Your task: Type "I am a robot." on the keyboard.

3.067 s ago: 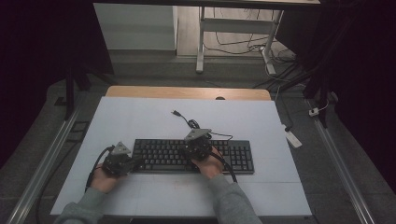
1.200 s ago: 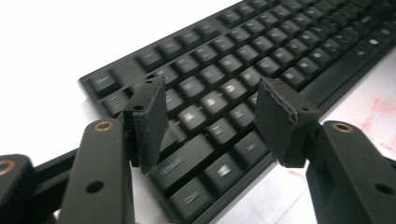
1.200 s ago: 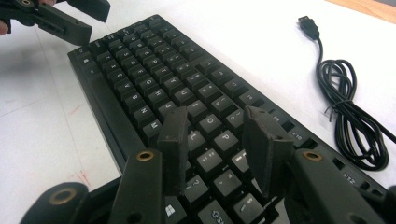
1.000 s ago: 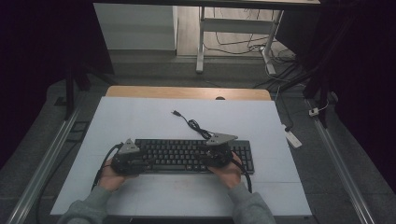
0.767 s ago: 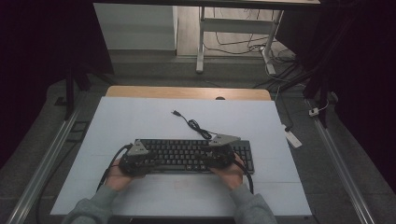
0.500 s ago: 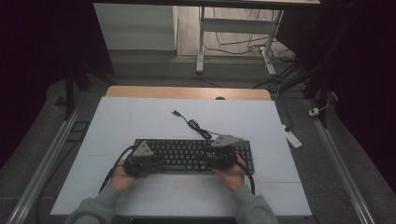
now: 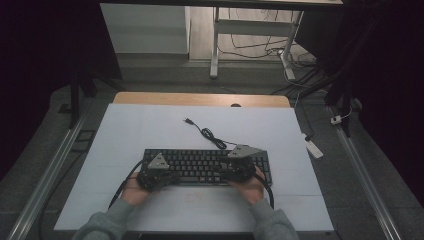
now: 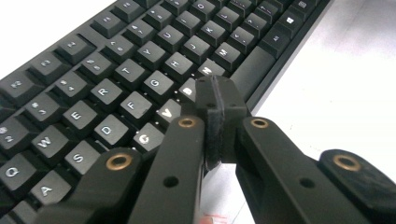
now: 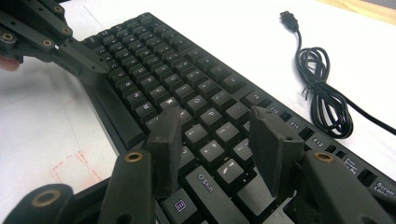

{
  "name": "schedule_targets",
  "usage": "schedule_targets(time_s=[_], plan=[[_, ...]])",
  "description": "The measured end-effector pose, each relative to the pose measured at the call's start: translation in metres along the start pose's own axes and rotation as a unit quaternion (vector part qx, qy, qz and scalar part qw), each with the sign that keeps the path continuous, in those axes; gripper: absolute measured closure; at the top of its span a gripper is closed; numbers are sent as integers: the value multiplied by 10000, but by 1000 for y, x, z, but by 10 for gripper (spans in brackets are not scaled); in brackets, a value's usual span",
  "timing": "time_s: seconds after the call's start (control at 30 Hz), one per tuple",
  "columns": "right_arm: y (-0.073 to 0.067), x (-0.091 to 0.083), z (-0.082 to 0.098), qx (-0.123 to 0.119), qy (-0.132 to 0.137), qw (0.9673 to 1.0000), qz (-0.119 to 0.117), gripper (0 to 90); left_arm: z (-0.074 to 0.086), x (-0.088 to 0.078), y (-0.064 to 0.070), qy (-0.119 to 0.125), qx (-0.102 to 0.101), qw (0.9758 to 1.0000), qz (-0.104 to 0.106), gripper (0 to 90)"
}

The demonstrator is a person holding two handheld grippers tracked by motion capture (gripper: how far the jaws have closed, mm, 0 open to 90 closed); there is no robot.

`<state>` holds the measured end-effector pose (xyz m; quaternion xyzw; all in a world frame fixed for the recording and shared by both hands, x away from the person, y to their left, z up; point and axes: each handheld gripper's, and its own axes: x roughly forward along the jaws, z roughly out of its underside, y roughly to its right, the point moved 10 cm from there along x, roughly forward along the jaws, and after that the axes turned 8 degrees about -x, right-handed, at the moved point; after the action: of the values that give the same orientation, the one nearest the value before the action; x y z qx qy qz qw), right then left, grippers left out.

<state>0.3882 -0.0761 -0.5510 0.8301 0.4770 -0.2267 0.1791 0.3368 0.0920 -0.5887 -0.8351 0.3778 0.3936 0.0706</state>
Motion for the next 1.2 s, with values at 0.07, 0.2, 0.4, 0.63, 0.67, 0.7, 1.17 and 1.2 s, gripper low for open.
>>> schedule_targets(time_s=[0.07, 0.2, 0.4, 0.63, 0.67, 0.7, 1.17, 1.2], plan=[[0, 0, 0, -4, -2, 10000, 1, 541, 1, 2, 1, -46, 14, 10000, 6, 890], [-1, 1, 0, -5, -25, 10000, -6, 538, 1, 8, 4, -107, 32, 9999, 41, 890], [0, 1, 1, 8, -27, 10000, -11, 535, 3, 11, 5, -165, 65, 9998, -4, 890], [0, 0, 1, -7, -23, 10000, -4, 534, -3, 5, 8, 66, 103, 9999, -35, 886], [0, -1, 1, -10, -18, 10000, -7, 534, -6, 2, 8, 172, 49, 9998, -8, 865], [0, -1, 1, -14, -17, 10000, -6, 534, -8, -1, 7, 260, -6, 9997, 8, 843], [-1, -5, 2, -72, 59, 9999, -42, 526, -12, -30, -18, 671, -559, 9957, -308, 422], [0, -6, 2, -68, 46, 10000, -32, 526, -12, -32, -20, 678, -585, 9955, -325, 400]])
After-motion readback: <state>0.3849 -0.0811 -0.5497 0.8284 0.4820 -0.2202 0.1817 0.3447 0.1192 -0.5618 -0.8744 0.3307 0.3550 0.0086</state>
